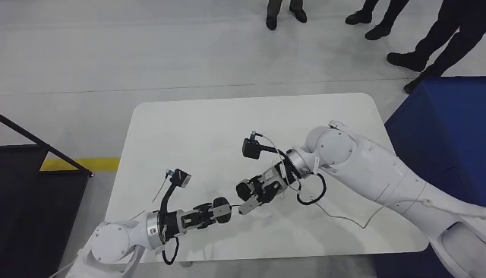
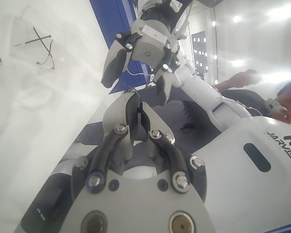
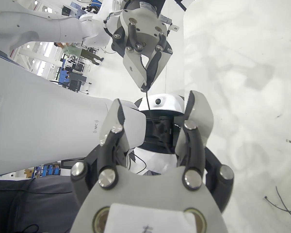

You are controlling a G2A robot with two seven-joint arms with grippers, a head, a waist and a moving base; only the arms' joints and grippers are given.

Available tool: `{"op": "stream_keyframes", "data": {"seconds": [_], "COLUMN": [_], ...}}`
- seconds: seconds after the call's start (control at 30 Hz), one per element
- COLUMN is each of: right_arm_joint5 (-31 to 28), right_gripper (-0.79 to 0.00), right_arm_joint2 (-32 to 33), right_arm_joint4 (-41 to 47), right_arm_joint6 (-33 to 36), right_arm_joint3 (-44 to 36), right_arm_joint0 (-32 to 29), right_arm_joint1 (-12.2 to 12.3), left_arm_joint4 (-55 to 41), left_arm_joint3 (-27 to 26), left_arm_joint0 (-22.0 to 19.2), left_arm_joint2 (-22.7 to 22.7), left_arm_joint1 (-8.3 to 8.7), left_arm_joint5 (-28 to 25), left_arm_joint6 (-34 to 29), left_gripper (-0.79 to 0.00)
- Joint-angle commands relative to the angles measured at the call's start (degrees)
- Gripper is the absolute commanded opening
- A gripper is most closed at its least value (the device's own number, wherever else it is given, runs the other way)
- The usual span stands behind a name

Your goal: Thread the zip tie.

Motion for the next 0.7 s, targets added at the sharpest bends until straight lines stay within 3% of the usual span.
{"op": "stream_keyframes", "data": {"seconds": [0.0,0.1,0.13,0.23,0.4,0.5,0.67], "right_arm_joint5": [0.01,-0.89,-0.79,1.91,13.57,21.05,21.28], "right_gripper": [0.0,0.0,0.0,0.0,0.0,0.0,0.0], "right_arm_joint2": [-0.01,0.91,1.84,5.63,14.01,13.88,13.75], "right_arm_joint4": [0.01,6.38,9.57,22.46,39.45,43.55,43.53], "right_arm_joint6": [0.01,-0.89,-0.79,1.91,13.58,18.94,18.94], "right_arm_joint3": [0.0,-1.61,-0.95,0.6,4.33,6.56,6.56], "right_arm_joint0": [0.0,-2.45,-2.98,-5.01,-9.14,-10.82,-10.72], "right_arm_joint1": [0.0,0.21,0.53,1.98,4.17,3.75,3.65], "left_arm_joint4": [0.09,-0.95,-1.96,4.35,18.57,30.58,30.58], "left_arm_joint3": [-0.03,-0.6,-2.16,-4.11,-4.13,-7.39,-7.39], "left_arm_joint0": [-0.01,0.07,-0.03,1.26,3.23,3.58,3.58], "left_arm_joint2": [0.01,0.14,-0.21,-3.68,-8.43,-9.82,-9.82], "left_arm_joint1": [-0.01,-0.07,-0.12,-0.09,-0.69,-1.7,-1.7], "left_arm_joint5": [-0.09,-0.3,-2.7,-16.42,-38.98,-39.52,-39.52], "left_arm_joint6": [0.02,0.61,1.28,6.51,17.03,25.91,25.91], "left_gripper": [-0.785,-0.785,-0.785,-0.785,-0.785,-0.785,-0.785]}}
